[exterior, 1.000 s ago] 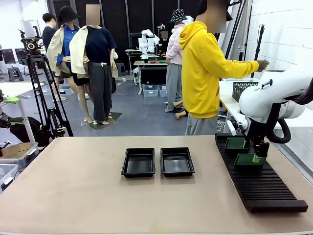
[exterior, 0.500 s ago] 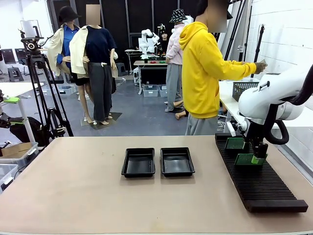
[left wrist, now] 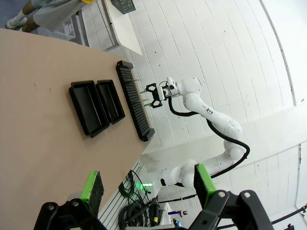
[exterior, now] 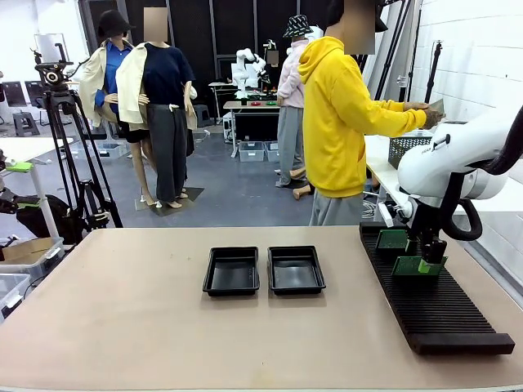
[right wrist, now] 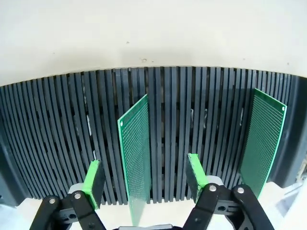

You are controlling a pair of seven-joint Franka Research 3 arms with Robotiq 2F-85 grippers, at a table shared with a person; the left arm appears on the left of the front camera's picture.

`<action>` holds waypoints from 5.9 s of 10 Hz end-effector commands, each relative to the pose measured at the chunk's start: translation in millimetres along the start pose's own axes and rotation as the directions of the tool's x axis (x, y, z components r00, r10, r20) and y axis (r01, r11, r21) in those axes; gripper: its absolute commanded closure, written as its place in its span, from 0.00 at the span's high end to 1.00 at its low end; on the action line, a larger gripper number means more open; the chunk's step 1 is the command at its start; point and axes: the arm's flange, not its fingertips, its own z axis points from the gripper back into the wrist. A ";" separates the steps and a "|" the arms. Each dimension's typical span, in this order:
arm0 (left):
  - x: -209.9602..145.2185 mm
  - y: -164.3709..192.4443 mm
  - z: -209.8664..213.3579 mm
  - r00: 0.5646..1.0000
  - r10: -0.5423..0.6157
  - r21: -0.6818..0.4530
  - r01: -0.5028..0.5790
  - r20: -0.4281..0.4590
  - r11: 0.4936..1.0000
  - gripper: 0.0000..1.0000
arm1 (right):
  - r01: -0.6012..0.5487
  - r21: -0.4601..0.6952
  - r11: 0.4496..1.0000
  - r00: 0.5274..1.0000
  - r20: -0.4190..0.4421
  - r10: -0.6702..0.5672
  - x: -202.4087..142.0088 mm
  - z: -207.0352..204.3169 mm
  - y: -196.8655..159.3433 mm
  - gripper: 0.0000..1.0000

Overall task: Inspect and transfer BCBs to ESD trays.
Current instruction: Pick up the Blank PCB from the PCB Rack and place it in the left ESD tray.

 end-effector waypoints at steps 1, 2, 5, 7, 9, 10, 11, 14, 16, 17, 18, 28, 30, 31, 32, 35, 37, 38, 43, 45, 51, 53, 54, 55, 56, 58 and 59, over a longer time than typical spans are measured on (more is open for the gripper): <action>1.1 -3.5 0.6 1.000 0.010 0.003 -0.010 0.009 1.000 1.00 | -0.012 0.012 1.000 1.000 0.017 0.012 -2.0 -0.6 -5.0 0.69; 1.1 -3.5 0.6 1.000 0.010 0.003 -0.010 0.009 1.000 1.00 | -0.012 0.008 1.000 1.000 0.018 0.012 -2.6 0.0 -4.3 0.59; 1.1 -3.5 0.6 1.000 0.010 0.003 -0.010 0.009 1.000 1.00 | -0.019 0.015 1.000 1.000 0.011 0.019 -3.1 0.6 -4.5 0.32; 1.1 -3.5 0.6 1.000 0.010 0.003 -0.010 0.009 1.000 1.00 | -0.019 0.018 1.000 1.000 0.011 0.019 -3.2 0.9 -4.9 0.15; 1.1 -3.5 0.6 1.000 0.010 0.003 -0.010 0.009 1.000 1.00 | -0.036 0.032 0.999 0.999 0.021 0.035 -3.1 0.5 -5.8 0.00; 1.1 -3.5 0.6 1.000 0.010 0.003 -0.010 0.009 1.000 1.00 | -0.034 0.037 0.999 0.999 0.020 0.033 -3.0 0.4 -6.2 0.00; 1.1 -3.5 0.6 1.000 0.010 0.003 -0.010 0.009 1.000 1.00 | -0.031 0.045 0.998 0.999 0.020 0.031 -2.4 0.7 -6.4 0.00; 1.1 -3.5 0.6 1.000 0.010 0.003 -0.010 0.009 1.000 1.00 | -0.007 0.004 1.000 1.000 0.001 0.007 -1.3 2.9 -4.5 0.00; 1.1 -3.5 0.6 1.000 0.010 0.003 -0.010 0.009 1.000 1.00 | -0.007 0.004 1.000 1.000 0.001 0.007 -1.3 2.9 -4.5 0.00; 1.1 -3.5 0.6 1.000 0.010 0.003 -0.010 0.009 1.000 1.00 | -0.007 0.004 1.000 1.000 0.001 0.007 -1.3 2.9 -4.5 0.00; 1.1 -3.5 0.6 1.000 0.010 0.003 -0.010 0.009 1.000 1.00 | -0.007 0.004 1.000 1.000 0.001 0.007 -1.3 2.9 -4.5 0.00; 1.1 -3.5 0.6 1.000 0.010 0.003 -0.010 0.009 1.000 1.00 | 0.070 -0.031 0.997 0.995 -0.072 -0.072 34.8 102.6 39.9 0.00; 1.1 -3.5 0.6 1.000 0.010 0.003 -0.010 0.009 1.000 1.00 | 0.165 -0.051 0.985 0.986 -0.022 -0.166 43.8 120.9 47.7 0.00; 1.1 -3.5 0.6 1.000 0.010 0.003 -0.010 0.009 1.000 1.00 | 0.291 -0.058 0.955 0.957 0.031 -0.290 51.6 126.5 48.2 0.00; 1.1 -3.5 0.6 1.000 0.010 0.003 -0.010 0.009 1.000 1.00 | 0.423 -0.052 0.905 0.903 0.104 -0.416 60.9 129.8 46.0 0.00; 1.1 -3.5 0.6 1.000 0.010 0.003 -0.010 0.009 1.000 1.00 | 0.680 0.010 0.733 0.721 0.174 -0.671 91.0 131.8 44.4 0.00; 1.1 -3.5 0.6 1.000 0.010 0.003 -0.010 0.009 1.000 1.00 | 0.772 0.072 0.632 0.616 0.164 -0.771 116.3 135.4 39.1 0.00; 1.1 -3.5 0.6 1.000 0.010 0.003 -0.010 0.009 1.000 1.00 | 0.799 0.146 0.583 0.563 0.161 -0.811 129.3 138.6 36.1 0.00; 1.1 -3.5 0.6 1.000 0.010 0.003 -0.010 0.009 1.000 1.00 | 0.923 0.231 0.307 0.260 0.212 -0.942 207.6 135.2 27.6 0.00; 1.1 -3.5 0.6 1.000 0.010 0.003 -0.010 0.009 1.000 1.00 | 0.930 0.278 0.240 0.207 0.142 -0.968 240.8 118.0 19.0 0.00; 1.1 -3.5 0.6 1.000 0.010 0.003 -0.010 0.009 1.000 1.00 | 0.933 0.347 0.100 0.034 0.191 -0.981 316.0 79.7 7.9 0.00; 1.1 -3.5 0.6 1.000 0.010 0.003 -0.010 0.009 1.000 1.00 | 0.924 0.368 0.105 0.054 0.146 -0.988 331.0 60.4 -1.9 0.00; 1.1 -3.5 0.6 1.000 0.010 0.003 -0.010 0.009 1.000 1.00 | 0.914 0.389 0.117 0.064 0.147 -0.987 336.3 54.6 -11.6 0.00; 1.1 -3.5 0.6 1.000 0.010 0.003 -0.010 0.009 1.000 1.00 | 0.901 0.414 0.130 0.078 0.140 -0.987 341.2 48.7 -17.6 0.00; 1.1 -3.5 0.6 1.000 0.010 0.003 -0.010 0.009 1.000 1.00 | 0.889 0.437 0.138 0.097 0.115 -0.989 345.9 42.3 -18.5 0.00; 1.1 -3.5 0.6 1.000 0.010 0.003 -0.010 0.009 1.000 1.00 | 0.876 0.457 0.154 0.121 0.101 -0.987 362.6 29.8 -23.9 0.00; 1.1 -3.5 0.6 1.000 0.010 0.003 -0.010 0.009 1.000 1.00 | 0.869 0.469 0.160 0.136 0.085 -0.987 369.8 21.2 -25.4 0.00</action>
